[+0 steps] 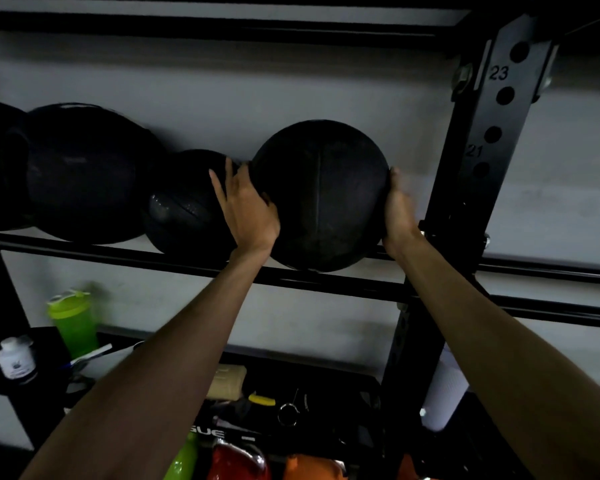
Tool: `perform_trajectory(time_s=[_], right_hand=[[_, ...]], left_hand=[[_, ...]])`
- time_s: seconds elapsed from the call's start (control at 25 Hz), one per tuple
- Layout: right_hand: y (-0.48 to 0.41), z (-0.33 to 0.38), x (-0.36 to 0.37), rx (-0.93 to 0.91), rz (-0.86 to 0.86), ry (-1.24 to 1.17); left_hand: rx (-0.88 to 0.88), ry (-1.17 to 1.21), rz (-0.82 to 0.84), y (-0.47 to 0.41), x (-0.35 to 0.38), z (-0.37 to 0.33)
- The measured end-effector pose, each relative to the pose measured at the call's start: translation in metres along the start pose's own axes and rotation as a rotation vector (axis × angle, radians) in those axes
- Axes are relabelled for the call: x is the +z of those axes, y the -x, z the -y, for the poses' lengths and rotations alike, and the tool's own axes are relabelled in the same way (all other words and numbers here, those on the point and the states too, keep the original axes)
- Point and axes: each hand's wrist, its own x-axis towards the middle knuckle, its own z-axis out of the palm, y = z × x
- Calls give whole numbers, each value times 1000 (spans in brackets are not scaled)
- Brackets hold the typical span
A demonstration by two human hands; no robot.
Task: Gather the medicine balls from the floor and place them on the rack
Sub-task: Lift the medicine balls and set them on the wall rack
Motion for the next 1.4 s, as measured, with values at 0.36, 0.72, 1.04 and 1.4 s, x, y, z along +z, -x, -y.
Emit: perform_trajectory(time_s=[0.36,0.72,1.04,1.4], right_hand=[[56,-4,-11,-130,-14,157],[250,-91,-94,-280,-63,722],[419,-200,-222,162,82,1054],[532,-289,-392,655,186,995]], left_hand=[[18,-37,155,32,-32,-3],[-78,269,467,233,-95,-20],[-174,254,1095,452,-117,-41],[-390,92,1581,676,-138,-97]])
